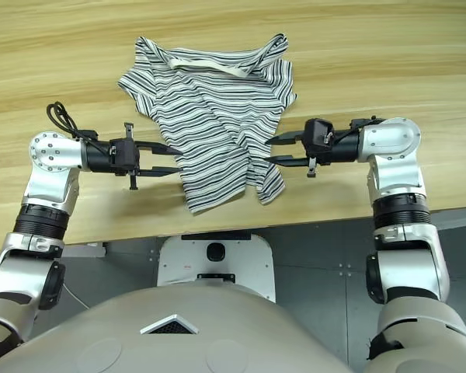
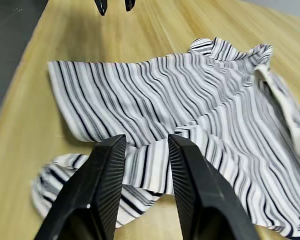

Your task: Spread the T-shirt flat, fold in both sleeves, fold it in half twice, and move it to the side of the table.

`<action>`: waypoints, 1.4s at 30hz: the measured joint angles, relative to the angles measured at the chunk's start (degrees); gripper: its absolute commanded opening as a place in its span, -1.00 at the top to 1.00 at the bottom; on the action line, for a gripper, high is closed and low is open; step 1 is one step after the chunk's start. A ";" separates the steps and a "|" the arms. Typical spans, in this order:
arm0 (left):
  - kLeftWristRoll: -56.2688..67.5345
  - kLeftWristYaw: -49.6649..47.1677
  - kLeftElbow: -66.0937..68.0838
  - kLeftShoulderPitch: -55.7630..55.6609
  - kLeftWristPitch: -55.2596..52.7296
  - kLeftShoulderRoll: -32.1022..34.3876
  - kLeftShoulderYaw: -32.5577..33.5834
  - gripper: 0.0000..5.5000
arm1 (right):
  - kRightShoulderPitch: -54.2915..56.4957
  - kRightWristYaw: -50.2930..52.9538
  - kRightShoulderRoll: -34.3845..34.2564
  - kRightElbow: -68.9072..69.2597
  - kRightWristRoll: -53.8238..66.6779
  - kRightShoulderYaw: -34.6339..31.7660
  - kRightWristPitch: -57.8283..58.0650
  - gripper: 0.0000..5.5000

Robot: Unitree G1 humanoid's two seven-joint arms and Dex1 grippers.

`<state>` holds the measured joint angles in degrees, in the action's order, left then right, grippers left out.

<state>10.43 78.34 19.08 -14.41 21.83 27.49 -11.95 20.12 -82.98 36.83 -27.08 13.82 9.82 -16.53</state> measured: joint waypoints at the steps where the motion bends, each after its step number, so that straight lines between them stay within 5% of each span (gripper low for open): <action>1: 0.03 -0.10 -0.85 0.89 -1.00 -0.14 -0.91 0.47 | -0.83 -0.16 0.47 1.18 0.17 -0.03 1.49 0.44; 15: -13.55 -22.58 12.01 -0.07 0.00 -9.48 -6.48 0.47 | -5.82 1.61 2.47 4.01 -10.87 6.45 1.40 0.44; 30: -15.81 -17.18 9.78 -2.66 12.28 5.92 -15.51 0.47 | -0.65 6.10 5.66 -5.23 -14.74 8.79 -7.54 0.44; 42: -15.81 -18.52 5.90 -1.64 13.12 14.18 -16.96 0.47 | -0.42 2.43 18.12 -5.22 -17.94 10.33 -5.47 0.44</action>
<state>-5.38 59.83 24.98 -16.05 34.95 41.67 -28.91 19.70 -80.55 54.95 -32.29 -4.13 20.15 -22.00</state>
